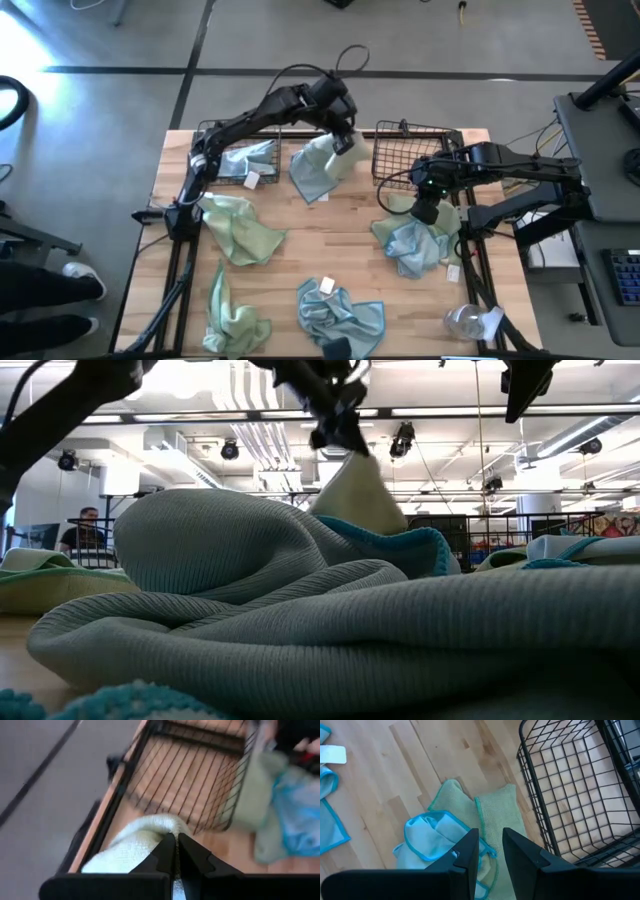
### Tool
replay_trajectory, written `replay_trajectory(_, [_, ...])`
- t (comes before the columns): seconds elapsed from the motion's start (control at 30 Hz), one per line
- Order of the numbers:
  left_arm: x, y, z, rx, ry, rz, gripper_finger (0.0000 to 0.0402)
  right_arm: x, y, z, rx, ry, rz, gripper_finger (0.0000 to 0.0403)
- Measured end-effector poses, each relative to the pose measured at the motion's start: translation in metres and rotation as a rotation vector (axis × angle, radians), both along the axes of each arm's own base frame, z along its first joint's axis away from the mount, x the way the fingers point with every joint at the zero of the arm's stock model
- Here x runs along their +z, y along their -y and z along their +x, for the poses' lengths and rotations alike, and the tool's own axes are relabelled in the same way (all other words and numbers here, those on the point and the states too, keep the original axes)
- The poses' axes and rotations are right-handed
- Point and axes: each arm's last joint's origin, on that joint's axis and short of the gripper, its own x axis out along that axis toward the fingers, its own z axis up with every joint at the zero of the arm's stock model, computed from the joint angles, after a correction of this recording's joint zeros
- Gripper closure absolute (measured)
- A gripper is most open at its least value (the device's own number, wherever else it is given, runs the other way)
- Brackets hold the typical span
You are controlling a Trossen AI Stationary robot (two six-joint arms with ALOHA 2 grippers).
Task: Sort microfiber towel by color & place in baskets
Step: Put the green microfiber towel into the right wire basket
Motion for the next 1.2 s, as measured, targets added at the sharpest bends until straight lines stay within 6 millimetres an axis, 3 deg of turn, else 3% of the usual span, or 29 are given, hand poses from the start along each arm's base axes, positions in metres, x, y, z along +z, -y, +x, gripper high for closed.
replay_trajectory(0.27, [0.031,0.009,0.010,-0.113,0.275,0.001,0.0402,0.000,0.000,0.001,0.002,0.002,-0.001,0.0321])
replay_trajectory(0.47, [0.043,0.007,0.019,-0.136,0.448,0.003,0.0401,0.000,0.000,0.001,0.001,0.002,-0.002,0.0321])
replay_trajectory(1.2, [0.071,0.009,0.024,-0.333,0.742,0.067,0.0401,0.000,0.000,0.003,0.065,0.013,-0.025,0.0321])
